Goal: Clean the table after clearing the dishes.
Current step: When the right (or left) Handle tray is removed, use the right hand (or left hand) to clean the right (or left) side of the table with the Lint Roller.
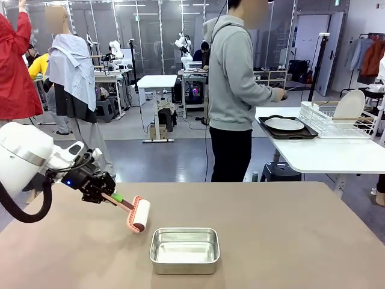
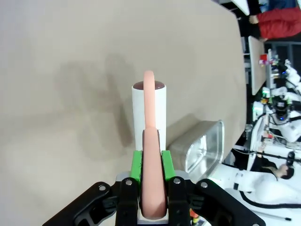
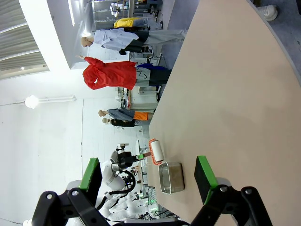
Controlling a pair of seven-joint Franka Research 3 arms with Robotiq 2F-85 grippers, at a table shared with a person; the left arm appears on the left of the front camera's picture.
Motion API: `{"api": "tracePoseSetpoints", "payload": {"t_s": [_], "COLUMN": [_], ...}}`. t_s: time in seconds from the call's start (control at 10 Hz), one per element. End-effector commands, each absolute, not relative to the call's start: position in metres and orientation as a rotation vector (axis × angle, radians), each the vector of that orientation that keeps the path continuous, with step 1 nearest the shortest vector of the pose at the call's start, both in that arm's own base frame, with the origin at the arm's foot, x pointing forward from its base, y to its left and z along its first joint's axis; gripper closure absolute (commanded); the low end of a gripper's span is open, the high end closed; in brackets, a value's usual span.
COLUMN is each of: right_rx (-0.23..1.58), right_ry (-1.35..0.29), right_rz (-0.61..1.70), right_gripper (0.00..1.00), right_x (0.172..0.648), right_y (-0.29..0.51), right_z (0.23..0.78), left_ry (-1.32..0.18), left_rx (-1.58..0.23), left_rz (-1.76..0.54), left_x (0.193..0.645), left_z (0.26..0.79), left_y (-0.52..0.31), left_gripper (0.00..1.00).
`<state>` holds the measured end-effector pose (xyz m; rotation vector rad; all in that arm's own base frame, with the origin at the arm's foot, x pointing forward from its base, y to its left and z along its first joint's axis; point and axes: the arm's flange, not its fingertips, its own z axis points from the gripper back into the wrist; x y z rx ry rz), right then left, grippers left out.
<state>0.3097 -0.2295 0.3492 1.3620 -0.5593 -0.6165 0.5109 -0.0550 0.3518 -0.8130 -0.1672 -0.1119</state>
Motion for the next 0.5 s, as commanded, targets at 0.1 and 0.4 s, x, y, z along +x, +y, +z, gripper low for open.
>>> {"api": "tracePoseSetpoints", "payload": {"t_s": [0.1, 0.4], "right_rx": [1.361, 1.361], "right_ry": [-0.559, -0.559], "right_rz": [-0.606, -0.606], "right_gripper": [0.00, 0.00], "right_x": [0.307, 0.307], "right_y": [-0.230, -0.230], "right_z": [0.352, 0.352], "left_ry": [-0.140, -0.154], "left_rx": [-0.833, -0.751], "left_rz": [-0.134, -0.046], "left_x": [0.526, 0.530], "left_z": [0.322, 0.301], "left_y": [-0.058, -0.018], "left_gripper": [0.80, 0.80]}}
